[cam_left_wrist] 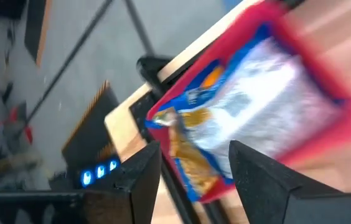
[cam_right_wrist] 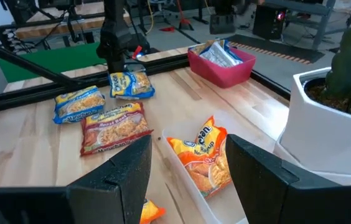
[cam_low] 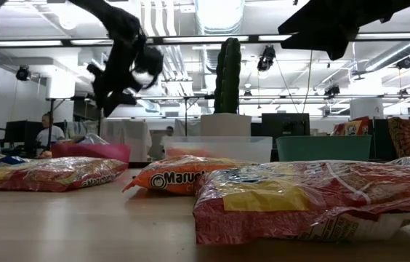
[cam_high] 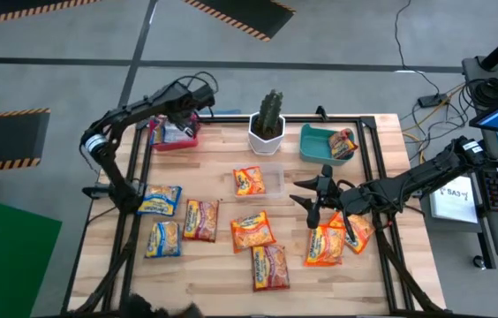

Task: Sort Maruchan noodles
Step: Put the orange noodle pack into the transparent bin

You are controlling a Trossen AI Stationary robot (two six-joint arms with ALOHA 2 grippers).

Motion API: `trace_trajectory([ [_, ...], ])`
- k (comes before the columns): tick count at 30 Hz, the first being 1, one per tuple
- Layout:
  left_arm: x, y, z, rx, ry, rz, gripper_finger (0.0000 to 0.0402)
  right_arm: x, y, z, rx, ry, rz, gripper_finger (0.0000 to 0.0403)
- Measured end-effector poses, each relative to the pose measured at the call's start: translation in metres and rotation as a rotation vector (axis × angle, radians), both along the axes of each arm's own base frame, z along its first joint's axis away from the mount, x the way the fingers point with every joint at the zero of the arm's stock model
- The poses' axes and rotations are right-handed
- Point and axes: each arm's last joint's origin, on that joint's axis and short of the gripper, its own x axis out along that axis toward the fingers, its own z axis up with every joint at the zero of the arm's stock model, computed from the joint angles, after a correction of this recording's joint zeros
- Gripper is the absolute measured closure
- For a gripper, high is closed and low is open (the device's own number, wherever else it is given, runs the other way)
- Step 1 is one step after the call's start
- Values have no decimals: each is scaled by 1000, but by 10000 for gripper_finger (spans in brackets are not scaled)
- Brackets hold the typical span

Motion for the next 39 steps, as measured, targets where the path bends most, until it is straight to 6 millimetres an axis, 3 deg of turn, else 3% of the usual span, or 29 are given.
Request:
trace_trajectory([
  [4,19,-48,13,74,-103,-167,234,1,1,-6,38,22,4,209],
  [9,30,-128,16,157,-300,-440,241,4,6,-33,148,101,65,209],
  [14,21,-211,1,180,-490,-810,244,13,15,-69,239,151,45,209],
  [19,4,-270,-19,203,-694,-1132,244,32,26,-98,282,128,53,209],
  [23,-6,-289,-24,211,-903,-1257,245,53,37,-107,284,68,135,209],
  [28,-10,-290,-22,227,-1084,-1395,245,76,48,-107,243,-9,239,209],
  [39,-13,-288,-35,225,-1091,-1410,245,91,51,-89,174,-69,267,209],
])
